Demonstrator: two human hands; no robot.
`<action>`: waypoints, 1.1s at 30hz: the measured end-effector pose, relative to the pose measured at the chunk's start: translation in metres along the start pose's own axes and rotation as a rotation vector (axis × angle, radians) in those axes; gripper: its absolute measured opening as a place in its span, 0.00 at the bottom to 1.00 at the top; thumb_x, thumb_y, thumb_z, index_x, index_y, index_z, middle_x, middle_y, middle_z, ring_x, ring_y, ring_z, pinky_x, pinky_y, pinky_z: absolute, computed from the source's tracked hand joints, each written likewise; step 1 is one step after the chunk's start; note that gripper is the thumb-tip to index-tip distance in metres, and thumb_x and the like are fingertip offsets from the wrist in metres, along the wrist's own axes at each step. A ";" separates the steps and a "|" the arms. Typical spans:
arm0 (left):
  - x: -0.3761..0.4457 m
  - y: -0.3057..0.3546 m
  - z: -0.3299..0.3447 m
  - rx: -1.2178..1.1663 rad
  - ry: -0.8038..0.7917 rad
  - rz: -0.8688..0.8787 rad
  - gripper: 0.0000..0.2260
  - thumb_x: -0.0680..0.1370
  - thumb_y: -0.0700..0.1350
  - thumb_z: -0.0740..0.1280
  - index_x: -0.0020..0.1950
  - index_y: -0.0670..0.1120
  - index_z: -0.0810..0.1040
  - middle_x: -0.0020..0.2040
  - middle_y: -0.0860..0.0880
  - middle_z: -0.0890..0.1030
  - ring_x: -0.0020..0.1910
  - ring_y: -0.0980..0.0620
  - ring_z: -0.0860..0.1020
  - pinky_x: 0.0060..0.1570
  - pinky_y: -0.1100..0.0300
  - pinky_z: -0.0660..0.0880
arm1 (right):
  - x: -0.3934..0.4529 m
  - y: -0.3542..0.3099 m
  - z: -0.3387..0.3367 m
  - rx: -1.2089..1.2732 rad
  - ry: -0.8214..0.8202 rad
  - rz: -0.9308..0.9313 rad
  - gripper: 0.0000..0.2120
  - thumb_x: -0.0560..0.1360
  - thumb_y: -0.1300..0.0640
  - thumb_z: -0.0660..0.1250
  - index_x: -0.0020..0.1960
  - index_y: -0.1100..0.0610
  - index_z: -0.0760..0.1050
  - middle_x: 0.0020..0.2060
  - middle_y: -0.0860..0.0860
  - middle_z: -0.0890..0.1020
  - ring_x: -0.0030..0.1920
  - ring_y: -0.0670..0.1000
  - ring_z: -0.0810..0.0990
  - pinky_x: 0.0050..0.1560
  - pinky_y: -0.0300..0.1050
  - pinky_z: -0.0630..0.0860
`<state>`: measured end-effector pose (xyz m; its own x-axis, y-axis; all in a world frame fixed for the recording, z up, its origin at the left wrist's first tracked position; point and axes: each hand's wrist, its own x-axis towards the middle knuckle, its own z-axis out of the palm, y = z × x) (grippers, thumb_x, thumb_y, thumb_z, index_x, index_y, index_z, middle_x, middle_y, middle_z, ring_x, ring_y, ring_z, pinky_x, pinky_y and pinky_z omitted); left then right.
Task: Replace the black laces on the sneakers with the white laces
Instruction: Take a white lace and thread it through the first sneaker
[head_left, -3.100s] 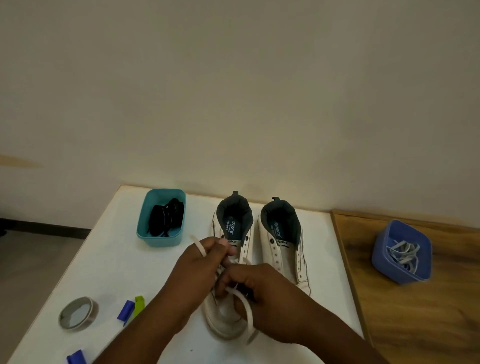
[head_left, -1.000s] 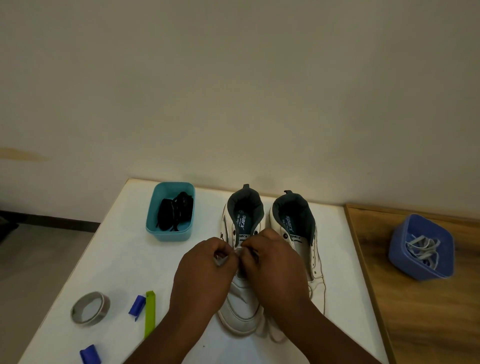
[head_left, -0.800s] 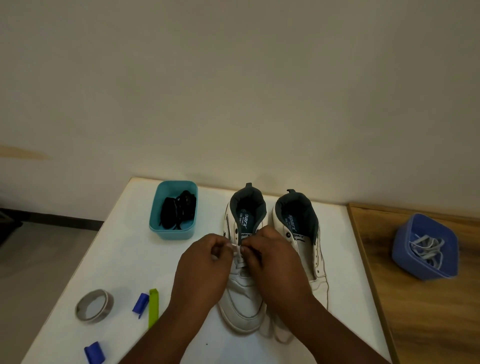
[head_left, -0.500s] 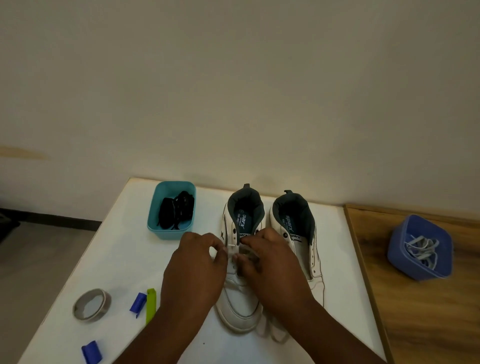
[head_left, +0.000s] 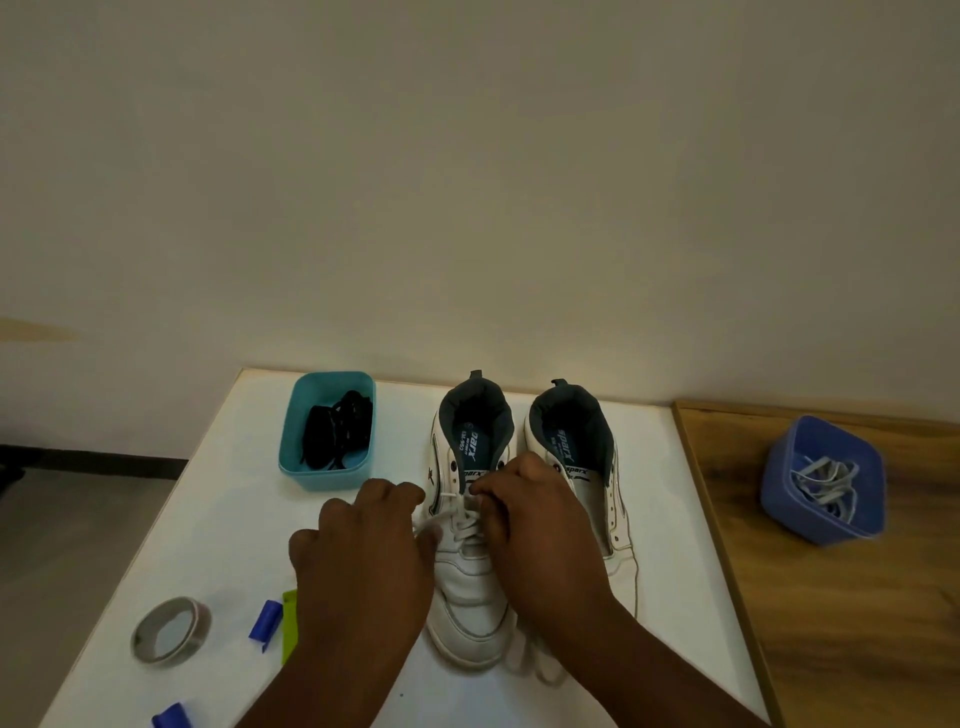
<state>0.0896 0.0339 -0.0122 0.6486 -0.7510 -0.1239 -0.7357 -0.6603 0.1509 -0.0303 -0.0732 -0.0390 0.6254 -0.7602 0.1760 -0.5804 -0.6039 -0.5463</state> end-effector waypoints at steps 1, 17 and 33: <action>0.001 0.001 0.001 -0.056 0.022 -0.001 0.20 0.82 0.63 0.53 0.71 0.60 0.70 0.69 0.56 0.74 0.63 0.52 0.76 0.59 0.53 0.72 | 0.000 -0.001 0.001 0.000 0.011 -0.001 0.09 0.80 0.54 0.65 0.54 0.49 0.84 0.46 0.48 0.79 0.48 0.47 0.76 0.50 0.41 0.75; 0.007 0.000 0.000 -0.245 0.247 -0.107 0.04 0.72 0.57 0.74 0.46 0.60 0.84 0.65 0.51 0.76 0.61 0.43 0.71 0.52 0.44 0.68 | -0.003 -0.003 0.002 -0.154 -0.030 0.013 0.25 0.74 0.31 0.56 0.60 0.43 0.80 0.51 0.45 0.77 0.53 0.47 0.74 0.54 0.43 0.74; 0.022 0.006 0.019 -0.558 0.076 0.101 0.03 0.81 0.53 0.65 0.52 0.56 0.74 0.46 0.57 0.79 0.46 0.57 0.78 0.47 0.64 0.71 | -0.005 -0.001 -0.001 -0.168 0.015 0.026 0.22 0.74 0.33 0.58 0.57 0.44 0.81 0.47 0.45 0.76 0.49 0.48 0.74 0.50 0.45 0.75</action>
<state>0.0961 0.0134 -0.0326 0.6080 -0.7938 -0.0142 -0.5936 -0.4664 0.6558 -0.0332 -0.0690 -0.0387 0.6017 -0.7791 0.1760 -0.6765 -0.6142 -0.4062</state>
